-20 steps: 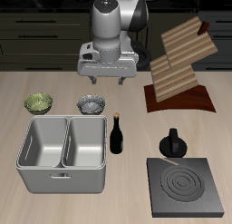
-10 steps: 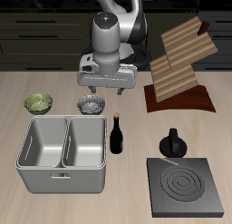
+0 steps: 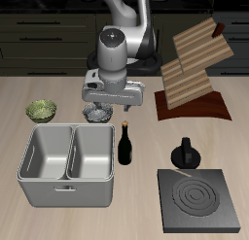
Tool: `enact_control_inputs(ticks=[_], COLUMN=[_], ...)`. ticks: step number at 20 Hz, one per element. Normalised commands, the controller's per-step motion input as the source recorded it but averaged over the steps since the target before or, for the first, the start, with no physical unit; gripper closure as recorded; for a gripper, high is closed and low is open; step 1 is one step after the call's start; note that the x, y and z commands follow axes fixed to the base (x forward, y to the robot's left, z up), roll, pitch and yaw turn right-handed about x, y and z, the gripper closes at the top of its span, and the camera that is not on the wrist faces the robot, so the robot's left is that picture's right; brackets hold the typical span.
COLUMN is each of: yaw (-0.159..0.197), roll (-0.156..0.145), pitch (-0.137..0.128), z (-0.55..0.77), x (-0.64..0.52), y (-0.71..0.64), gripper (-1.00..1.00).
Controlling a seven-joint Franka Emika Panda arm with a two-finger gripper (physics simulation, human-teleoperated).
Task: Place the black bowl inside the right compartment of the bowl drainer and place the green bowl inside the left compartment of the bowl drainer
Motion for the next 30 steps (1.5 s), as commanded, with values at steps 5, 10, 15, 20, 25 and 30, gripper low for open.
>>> enact_control_inputs(ticks=[5,10,15,20,25,30], yaw=[-0.023,-0.027,-0.037,-0.026,-0.018,-0.004], roll=[-0.001,0.001,0.009,0.012,0.011,0.009], pitch=[0.012,0.027,0.033,-0.002,-0.026,-0.026], z=[-0.28,-0.21,-0.29,-0.04,0.12,0.15], x=[-0.04,-0.02,-0.02,-0.02,0.00,-0.02], y=[-0.03,0.01,-0.01,-0.03,0.00,0.03], gripper=[-1.00,-1.00,1.00,1.00,1.00,1.00])
